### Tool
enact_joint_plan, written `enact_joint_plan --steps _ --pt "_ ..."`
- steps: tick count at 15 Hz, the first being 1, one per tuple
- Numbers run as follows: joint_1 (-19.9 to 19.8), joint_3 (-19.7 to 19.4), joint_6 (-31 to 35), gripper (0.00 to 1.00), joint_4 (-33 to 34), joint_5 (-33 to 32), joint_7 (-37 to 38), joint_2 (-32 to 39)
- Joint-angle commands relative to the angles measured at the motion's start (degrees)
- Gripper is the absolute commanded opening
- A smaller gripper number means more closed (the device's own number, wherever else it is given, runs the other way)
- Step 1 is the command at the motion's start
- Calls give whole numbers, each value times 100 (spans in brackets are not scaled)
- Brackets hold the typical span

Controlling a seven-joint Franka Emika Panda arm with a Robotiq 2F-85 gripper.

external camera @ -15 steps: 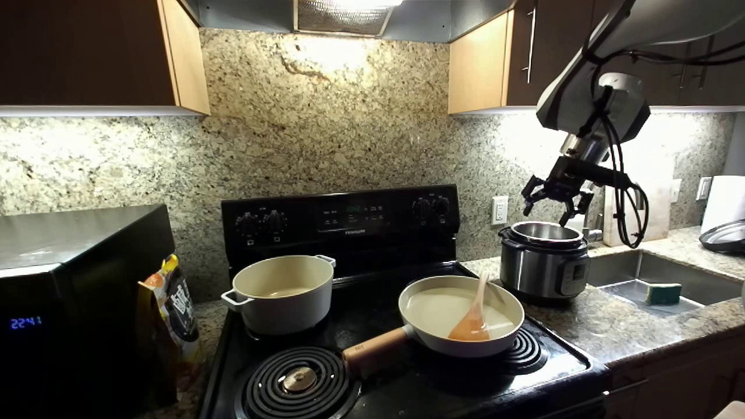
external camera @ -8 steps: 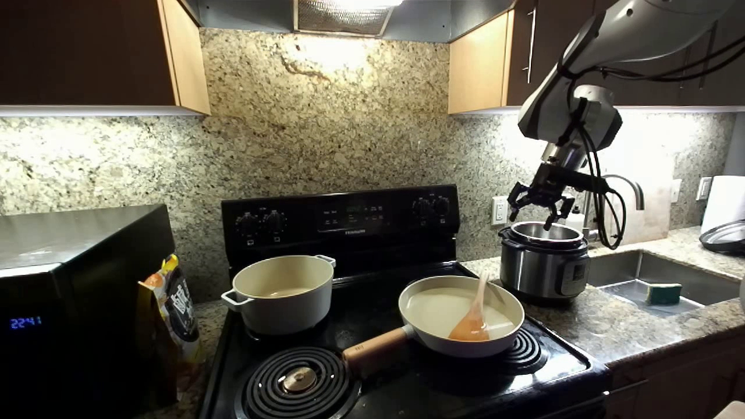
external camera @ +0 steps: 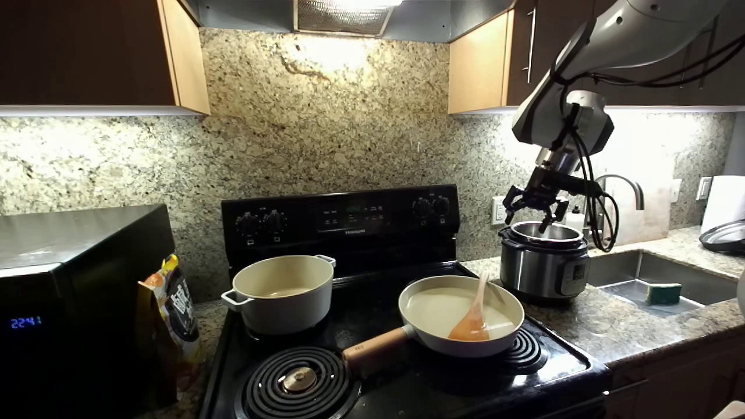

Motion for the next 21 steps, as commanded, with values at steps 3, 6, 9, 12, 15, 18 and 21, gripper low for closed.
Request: enact_joint_plan --steps 3,6,9,12,15,18,21 --pt "-246 284 101 100 239 253 -353 328" --pt "-330 382 111 100 379 304 -392 478" --pt "-468 486 8 100 586 460 -543 691" --pt "-610 581 49 100 778 607 -655 921" --pt "-784 679 -46 100 1023 656 -733 1147" --pt "-905 767 -26 100 1198 629 -699 1302" --pt "-952 817 59 100 1309 576 -591 1421"
